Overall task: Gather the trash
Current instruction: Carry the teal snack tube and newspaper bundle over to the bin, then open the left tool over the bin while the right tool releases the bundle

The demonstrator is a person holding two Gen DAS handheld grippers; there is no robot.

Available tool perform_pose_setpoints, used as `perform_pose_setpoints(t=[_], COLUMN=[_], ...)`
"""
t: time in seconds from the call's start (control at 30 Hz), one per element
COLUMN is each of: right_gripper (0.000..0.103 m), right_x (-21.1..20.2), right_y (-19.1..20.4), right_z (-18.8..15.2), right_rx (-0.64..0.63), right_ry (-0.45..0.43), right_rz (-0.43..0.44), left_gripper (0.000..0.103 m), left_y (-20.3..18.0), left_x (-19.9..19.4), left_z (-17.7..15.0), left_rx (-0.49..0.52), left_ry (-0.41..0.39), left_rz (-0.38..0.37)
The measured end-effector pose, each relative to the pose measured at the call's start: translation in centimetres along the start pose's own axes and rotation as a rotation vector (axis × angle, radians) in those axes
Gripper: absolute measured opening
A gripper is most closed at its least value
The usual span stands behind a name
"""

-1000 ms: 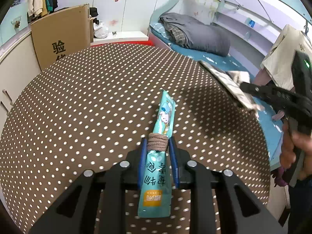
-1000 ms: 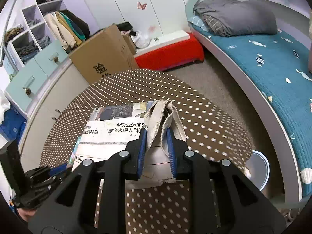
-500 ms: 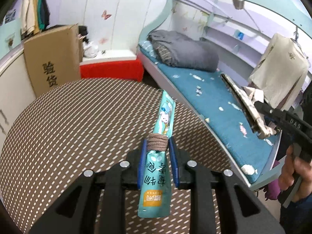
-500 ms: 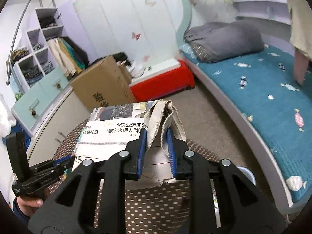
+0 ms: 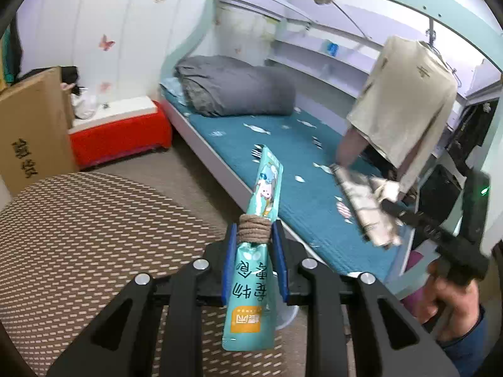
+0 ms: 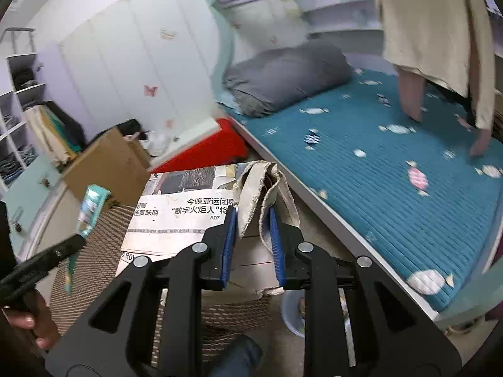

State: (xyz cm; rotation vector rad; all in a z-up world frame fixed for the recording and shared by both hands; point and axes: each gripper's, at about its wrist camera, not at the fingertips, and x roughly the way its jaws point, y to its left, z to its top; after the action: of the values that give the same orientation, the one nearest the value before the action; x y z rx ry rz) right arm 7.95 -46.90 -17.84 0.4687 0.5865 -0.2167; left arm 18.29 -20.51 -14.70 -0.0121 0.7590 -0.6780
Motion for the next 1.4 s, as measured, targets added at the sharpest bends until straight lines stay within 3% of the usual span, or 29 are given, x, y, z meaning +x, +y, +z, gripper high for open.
perform_pose_setpoints(t=[0.27, 0.67, 0.8, 0.87, 0.9, 0.97, 1.1, 1.27, 1.3, 1.33, 1.4], right_gripper=[0.021, 0.022, 0.026, 0.036, 0.062, 0.077, 0.089, 0.089, 0.089, 0.09, 0.091], right_x=[3.1, 10.6, 13.3, 14.9, 15.5, 15.8, 14.5, 11.8, 11.4, 11.1, 10.5], right_y=[-5.6, -10.6, -11.7, -12.4, -12.7, -13.1, -14.1, -14.2, -14.2, -14.2, -14.1], right_z=[-2.3, -6.5, -7.9, -8.8, -9.2, -9.7, -9.7, -8.6, -8.3, -8.1, -7.7], right_rx=[0.074, 0.173, 0.196, 0.219, 0.236, 0.27, 0.329, 0.334, 0.336, 0.338, 0.333], right_ry=[0.088, 0.29, 0.354, 0.39, 0.404, 0.4, 0.366, 0.311, 0.299, 0.291, 0.277], right_rz=[-0.112, -0.181, -0.191, -0.183, -0.166, -0.152, -0.162, -0.157, -0.158, -0.159, -0.162], left_gripper=[0.022, 0.022, 0.022, 0.022, 0.022, 0.022, 0.022, 0.023, 0.032, 0.059, 0.085], left_y=[-5.1, -8.1, -8.1, -8.3, -8.2, -8.2, -8.3, -8.6, -8.9, -9.1, -9.2], left_x=[6.7, 17.0, 19.3, 20.4, 20.7, 21.9, 23.8, 26.0, 26.4, 26.8, 26.8], left_z=[-0.6, -3.3, -4.2, -4.7, -5.0, -5.6, -6.6, -7.7, -7.9, -8.1, -7.9], left_rx=[0.026, 0.021, 0.016, 0.021, 0.022, 0.02, 0.026, 0.046, 0.055, 0.066, 0.071], left_ry=[0.103, 0.311, 0.354, 0.378, 0.388, 0.42, 0.471, 0.518, 0.528, 0.551, 0.541], left_rz=[-0.069, -0.054, -0.045, -0.042, -0.041, -0.044, -0.061, -0.073, -0.076, -0.082, -0.051])
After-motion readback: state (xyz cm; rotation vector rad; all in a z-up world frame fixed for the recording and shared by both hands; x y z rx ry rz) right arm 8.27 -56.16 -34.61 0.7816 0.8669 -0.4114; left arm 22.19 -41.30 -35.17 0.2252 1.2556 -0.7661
